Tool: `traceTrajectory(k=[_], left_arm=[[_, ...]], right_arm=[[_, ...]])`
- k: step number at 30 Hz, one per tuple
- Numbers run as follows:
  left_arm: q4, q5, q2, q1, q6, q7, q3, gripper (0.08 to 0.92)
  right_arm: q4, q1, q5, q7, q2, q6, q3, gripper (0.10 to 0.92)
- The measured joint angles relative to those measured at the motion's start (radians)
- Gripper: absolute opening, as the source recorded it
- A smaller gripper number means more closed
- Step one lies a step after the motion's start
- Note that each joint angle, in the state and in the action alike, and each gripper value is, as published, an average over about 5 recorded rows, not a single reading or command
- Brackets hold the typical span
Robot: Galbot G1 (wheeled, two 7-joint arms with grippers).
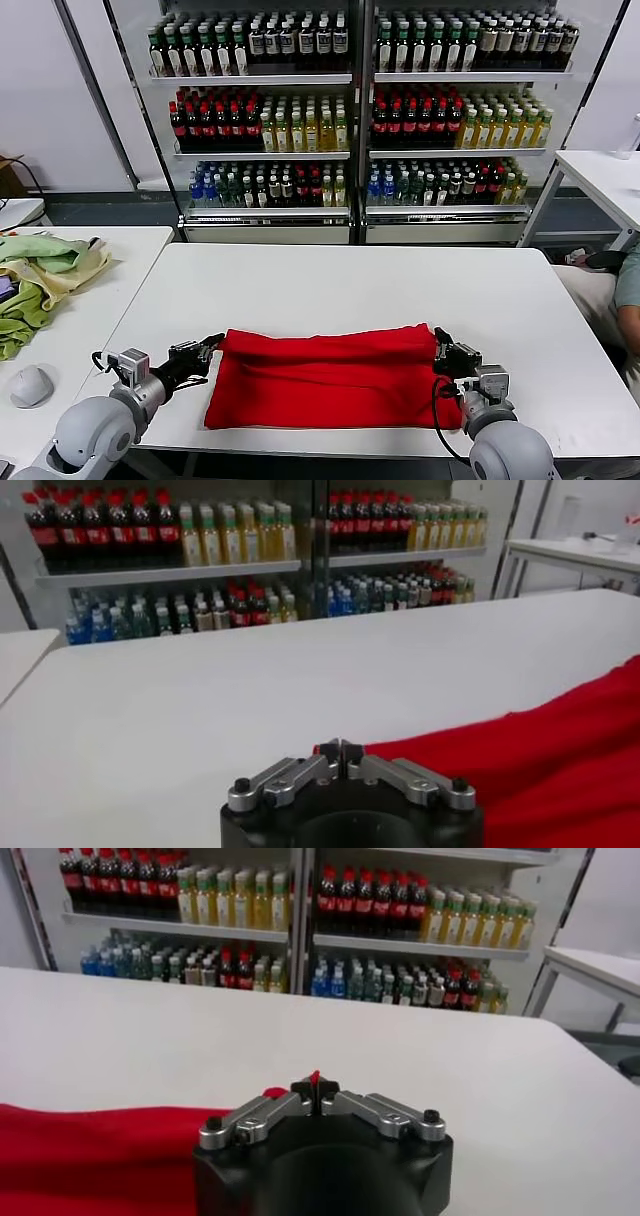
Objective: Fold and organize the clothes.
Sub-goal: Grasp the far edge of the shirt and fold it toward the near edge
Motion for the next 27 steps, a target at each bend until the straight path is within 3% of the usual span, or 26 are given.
traceTrajectory(k=[23,27], left_arm=[[-0.010,0.074,0.025,0.032,0.080,0.111,-0.025,0.094],[-0.002,0.102,0.017,0.032,0.083,0.112,-0.014,0.133]], right_arm=[[0.003,-0.060,-0.035,0.000,0.007,-0.023,-0.002,0.119],[0.001,-0.081,-0.049,-0.003,0.011,-0.023,-0.008,0.127]])
